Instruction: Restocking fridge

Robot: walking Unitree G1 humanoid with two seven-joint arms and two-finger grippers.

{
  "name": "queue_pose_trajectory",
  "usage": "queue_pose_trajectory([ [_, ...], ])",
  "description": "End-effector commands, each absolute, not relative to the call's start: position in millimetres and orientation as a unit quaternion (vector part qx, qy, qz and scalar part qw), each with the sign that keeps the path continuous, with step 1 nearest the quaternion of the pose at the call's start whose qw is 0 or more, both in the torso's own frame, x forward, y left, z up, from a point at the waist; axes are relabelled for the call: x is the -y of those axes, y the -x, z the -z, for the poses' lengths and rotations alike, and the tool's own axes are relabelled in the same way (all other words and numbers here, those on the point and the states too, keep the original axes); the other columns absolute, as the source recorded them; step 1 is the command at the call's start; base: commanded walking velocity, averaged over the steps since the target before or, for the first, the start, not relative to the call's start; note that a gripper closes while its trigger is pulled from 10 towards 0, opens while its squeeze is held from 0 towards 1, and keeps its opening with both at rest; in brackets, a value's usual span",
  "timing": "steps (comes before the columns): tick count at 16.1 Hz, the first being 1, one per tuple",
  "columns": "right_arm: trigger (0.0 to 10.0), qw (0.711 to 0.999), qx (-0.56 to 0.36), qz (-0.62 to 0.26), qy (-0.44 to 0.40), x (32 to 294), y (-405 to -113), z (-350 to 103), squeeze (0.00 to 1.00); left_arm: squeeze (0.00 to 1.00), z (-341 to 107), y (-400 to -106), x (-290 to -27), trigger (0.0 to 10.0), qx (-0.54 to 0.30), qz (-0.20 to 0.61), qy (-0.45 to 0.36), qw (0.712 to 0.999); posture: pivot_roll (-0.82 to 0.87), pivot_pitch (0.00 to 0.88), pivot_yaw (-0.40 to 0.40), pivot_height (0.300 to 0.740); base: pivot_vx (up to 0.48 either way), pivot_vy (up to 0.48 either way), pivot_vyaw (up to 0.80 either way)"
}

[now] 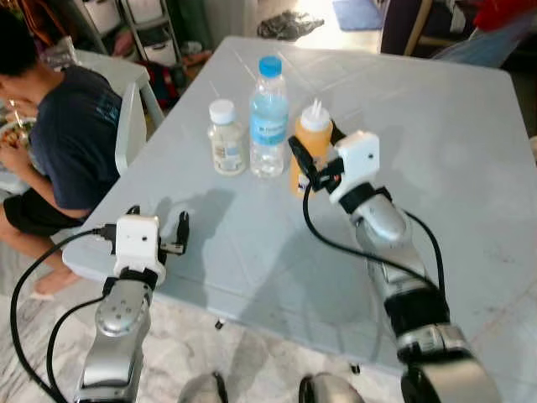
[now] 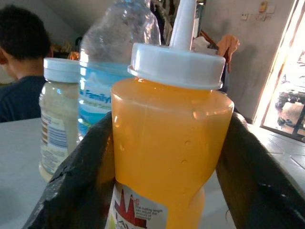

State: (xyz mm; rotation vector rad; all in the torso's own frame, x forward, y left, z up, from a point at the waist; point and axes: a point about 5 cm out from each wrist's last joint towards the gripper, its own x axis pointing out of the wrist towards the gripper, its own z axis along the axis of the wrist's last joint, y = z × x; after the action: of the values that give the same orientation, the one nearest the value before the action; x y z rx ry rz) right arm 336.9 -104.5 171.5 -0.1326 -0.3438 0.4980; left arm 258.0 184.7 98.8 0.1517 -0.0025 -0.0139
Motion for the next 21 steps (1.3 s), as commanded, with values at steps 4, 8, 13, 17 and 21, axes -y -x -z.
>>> queue_pose_trajectory([
  [4,10.0,0.954,0.150,-0.259,0.033,92,-320,-162,0.00,0.00,-92,-256,-189,10.0,-0.013,-0.011,-0.058,0.998,-0.01,0.094,0.028,0.740,0.000,0.062,0.00],
  [8,10.0,0.962,0.133,-0.240,0.014,99,-313,-156,0.00,0.00,-88,-254,-186,10.0,-0.015,-0.009,-0.053,0.998,-0.01,0.085,0.016,0.740,0.000,0.397,0.00],
  [13,10.0,0.969,0.108,-0.216,0.048,95,-309,-146,0.00,0.00,-90,-256,-187,10.0,-0.009,-0.008,-0.051,0.999,-0.02,0.088,0.018,0.740,0.000,0.455,0.00],
  [17,10.0,0.967,0.106,-0.232,0.021,96,-303,-146,0.00,0.00,-88,-256,-183,10.0,-0.011,-0.002,-0.051,0.999,-0.02,0.085,0.021,0.740,0.000,0.458,0.00],
  [21,10.0,0.958,0.124,-0.257,0.034,87,-300,-151,0.00,0.00,-89,-259,-183,10.0,-0.007,-0.002,-0.048,0.999,-0.02,0.089,0.024,0.740,0.000,0.443,0.35],
])
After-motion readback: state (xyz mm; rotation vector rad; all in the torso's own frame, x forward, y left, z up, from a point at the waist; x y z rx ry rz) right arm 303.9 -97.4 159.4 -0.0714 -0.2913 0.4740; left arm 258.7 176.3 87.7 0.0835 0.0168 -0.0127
